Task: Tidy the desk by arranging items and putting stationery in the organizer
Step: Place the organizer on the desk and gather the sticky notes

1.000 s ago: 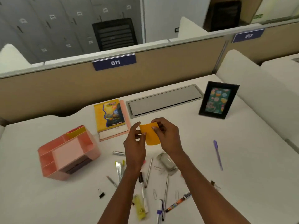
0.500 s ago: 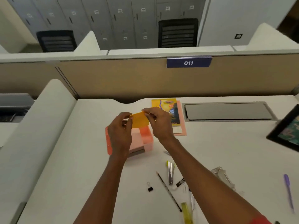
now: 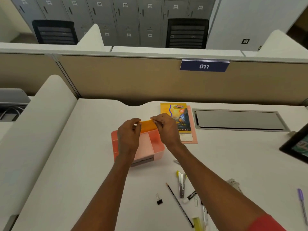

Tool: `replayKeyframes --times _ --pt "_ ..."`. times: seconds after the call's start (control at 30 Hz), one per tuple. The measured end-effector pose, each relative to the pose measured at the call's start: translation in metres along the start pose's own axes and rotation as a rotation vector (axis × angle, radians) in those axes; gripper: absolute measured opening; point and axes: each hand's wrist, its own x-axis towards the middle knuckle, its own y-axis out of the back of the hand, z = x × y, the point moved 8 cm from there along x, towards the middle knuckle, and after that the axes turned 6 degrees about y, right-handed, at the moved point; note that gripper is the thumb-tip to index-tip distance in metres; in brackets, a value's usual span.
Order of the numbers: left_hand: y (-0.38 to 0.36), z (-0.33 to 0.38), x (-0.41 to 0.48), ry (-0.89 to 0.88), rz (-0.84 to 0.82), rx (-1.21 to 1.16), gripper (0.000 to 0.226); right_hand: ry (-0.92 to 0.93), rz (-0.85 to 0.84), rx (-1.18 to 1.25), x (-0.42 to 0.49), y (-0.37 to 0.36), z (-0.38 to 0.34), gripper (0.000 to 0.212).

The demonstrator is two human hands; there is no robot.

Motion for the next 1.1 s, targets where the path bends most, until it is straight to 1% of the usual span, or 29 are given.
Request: replayKeyframes --times 0.13,0.3,0.4,0.57,0.73,0.9,1.0,1.1 --pt "-0.012 -0.011 0.003 0.008 -0.041 0.108 0.028 -0.025 -0.037 -0.112 -0.004 -0.011 0.011 0.024" --pt "-0.015 -0.013 0.005 -0.011 -0.018 0.292 0.032 -0.035 -0.032 -0.169 -0.004 -0.018 0.018 0.009" --pt "-0.019 -0.015 0.008 0.012 -0.02 0.311 0.032 -0.068 -0.02 -0.186 0.001 -0.021 0.021 0.013" --pt "-0.019 -0.012 0.009 0.045 -0.013 0.262 0.029 -0.109 -0.079 -0.167 0.002 -0.023 0.024 0.022" --pt "-0.014 -0.004 -0.006 0.008 0.037 0.214 0.028 -0.087 -0.022 -0.145 -0.015 -0.001 0.022 0.025" --pt "-0.021 0.016 -0.034 -0.04 0.049 0.177 0.031 -0.077 0.004 -0.126 -0.049 0.028 0.03 0.029" --pt "-0.031 0.039 -0.061 -0.133 0.01 0.092 0.035 -0.093 0.032 -0.095 -0.076 0.052 0.04 0.033" --pt "-0.044 0.057 -0.094 -0.212 -0.081 0.033 0.038 -0.125 0.002 -0.075 -0.11 0.076 0.053 0.035"
